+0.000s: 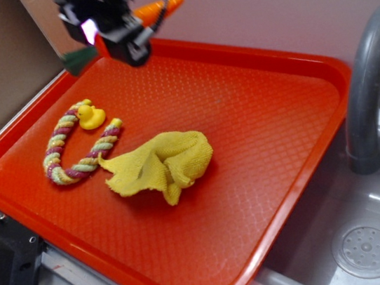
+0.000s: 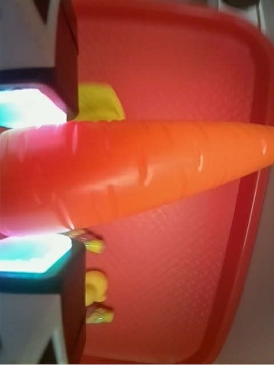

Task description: Grab the carrot.

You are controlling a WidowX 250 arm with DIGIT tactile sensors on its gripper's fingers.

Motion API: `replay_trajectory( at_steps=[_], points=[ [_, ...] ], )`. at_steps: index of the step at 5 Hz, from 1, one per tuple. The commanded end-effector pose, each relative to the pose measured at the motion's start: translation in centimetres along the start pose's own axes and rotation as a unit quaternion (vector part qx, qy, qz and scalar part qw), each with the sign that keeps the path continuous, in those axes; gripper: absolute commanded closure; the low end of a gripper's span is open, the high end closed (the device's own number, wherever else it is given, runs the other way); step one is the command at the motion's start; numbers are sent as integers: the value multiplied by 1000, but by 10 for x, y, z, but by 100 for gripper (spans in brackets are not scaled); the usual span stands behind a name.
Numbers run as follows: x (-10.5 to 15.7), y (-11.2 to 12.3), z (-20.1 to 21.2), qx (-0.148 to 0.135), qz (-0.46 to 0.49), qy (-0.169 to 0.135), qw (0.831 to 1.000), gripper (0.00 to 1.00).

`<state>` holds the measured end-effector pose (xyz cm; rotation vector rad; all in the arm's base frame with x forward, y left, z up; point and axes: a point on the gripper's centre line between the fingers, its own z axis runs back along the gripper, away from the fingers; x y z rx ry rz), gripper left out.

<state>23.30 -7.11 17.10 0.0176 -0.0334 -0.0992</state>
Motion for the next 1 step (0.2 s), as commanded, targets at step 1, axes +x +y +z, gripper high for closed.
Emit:
replay_trajectory(
  at_steps=[1],
  points=[
    [-15, 0, 32, -32, -37, -29, 998, 100]
  ],
)
